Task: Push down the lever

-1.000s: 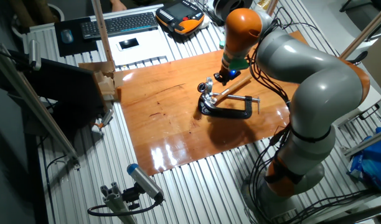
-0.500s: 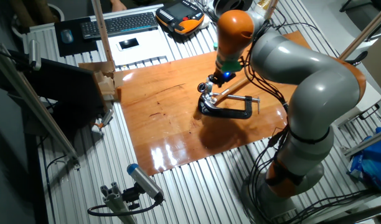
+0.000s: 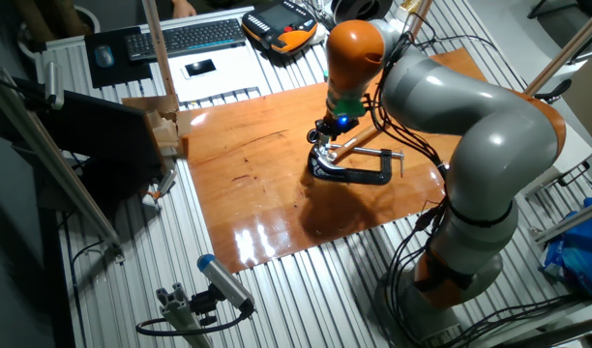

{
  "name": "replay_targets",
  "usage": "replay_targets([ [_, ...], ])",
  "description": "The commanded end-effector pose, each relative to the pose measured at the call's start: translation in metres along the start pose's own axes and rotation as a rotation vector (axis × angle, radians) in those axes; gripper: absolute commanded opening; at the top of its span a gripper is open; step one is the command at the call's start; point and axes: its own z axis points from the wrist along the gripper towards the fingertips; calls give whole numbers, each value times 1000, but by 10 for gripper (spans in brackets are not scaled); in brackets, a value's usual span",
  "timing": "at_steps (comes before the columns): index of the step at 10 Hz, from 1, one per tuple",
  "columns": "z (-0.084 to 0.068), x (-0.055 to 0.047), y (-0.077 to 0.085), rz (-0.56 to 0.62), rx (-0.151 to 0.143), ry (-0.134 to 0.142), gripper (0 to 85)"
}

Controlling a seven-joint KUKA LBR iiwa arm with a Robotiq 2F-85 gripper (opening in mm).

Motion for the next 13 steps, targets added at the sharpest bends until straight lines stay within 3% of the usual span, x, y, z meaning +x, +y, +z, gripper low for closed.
replay_targets([
  [1, 3, 3, 4, 21, 7, -11, 0],
  [5, 8, 15, 17, 106, 26, -34, 0],
  [9, 3, 20, 33, 198, 35, -37, 0],
  [11, 7, 20, 36, 238, -4, -34, 0],
  [13, 9, 17, 36, 297, -39, -61, 0],
])
